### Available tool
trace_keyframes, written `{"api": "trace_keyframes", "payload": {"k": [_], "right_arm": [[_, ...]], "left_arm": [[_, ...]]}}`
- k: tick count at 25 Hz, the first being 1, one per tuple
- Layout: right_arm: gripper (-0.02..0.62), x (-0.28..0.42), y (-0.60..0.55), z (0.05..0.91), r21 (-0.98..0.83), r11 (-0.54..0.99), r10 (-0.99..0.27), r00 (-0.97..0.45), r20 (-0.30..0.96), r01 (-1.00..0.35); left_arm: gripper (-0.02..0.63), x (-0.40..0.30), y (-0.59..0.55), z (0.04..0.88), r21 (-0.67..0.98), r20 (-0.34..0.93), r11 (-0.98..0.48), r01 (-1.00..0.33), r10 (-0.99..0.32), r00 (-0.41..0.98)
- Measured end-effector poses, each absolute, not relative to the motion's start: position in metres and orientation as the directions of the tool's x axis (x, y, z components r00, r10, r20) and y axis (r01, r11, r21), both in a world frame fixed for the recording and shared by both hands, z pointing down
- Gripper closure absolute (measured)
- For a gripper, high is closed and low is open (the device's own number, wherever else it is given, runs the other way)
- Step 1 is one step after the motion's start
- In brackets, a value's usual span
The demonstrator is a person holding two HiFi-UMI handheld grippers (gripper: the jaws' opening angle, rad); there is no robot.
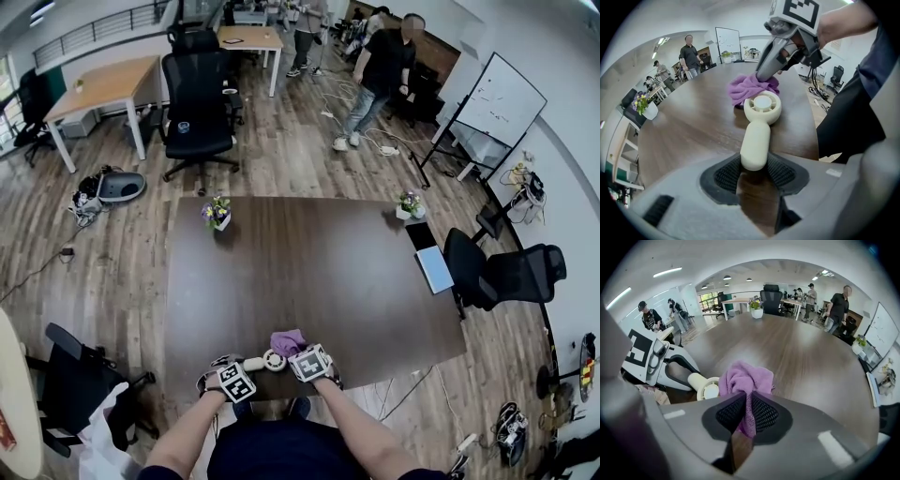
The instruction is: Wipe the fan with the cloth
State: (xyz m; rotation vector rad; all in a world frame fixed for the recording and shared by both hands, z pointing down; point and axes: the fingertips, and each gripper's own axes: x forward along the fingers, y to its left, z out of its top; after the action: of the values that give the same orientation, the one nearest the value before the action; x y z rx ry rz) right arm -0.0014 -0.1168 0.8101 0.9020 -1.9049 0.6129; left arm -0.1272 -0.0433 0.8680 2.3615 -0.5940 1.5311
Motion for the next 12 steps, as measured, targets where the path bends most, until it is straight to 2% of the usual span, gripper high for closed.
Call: {"api": "trace_keyframes", "payload": {"k": [12], "right_arm": [[0.548, -0.047, -0.128, 0.794, 0.11, 0.807, -0.332, -0.292, 0.897, -0.58]], "left_arm": [[0.429, -0.13, -0.046, 0.868, -0.01, 0.925, -0.88, -0.474, -0.189, 0.331]]}}
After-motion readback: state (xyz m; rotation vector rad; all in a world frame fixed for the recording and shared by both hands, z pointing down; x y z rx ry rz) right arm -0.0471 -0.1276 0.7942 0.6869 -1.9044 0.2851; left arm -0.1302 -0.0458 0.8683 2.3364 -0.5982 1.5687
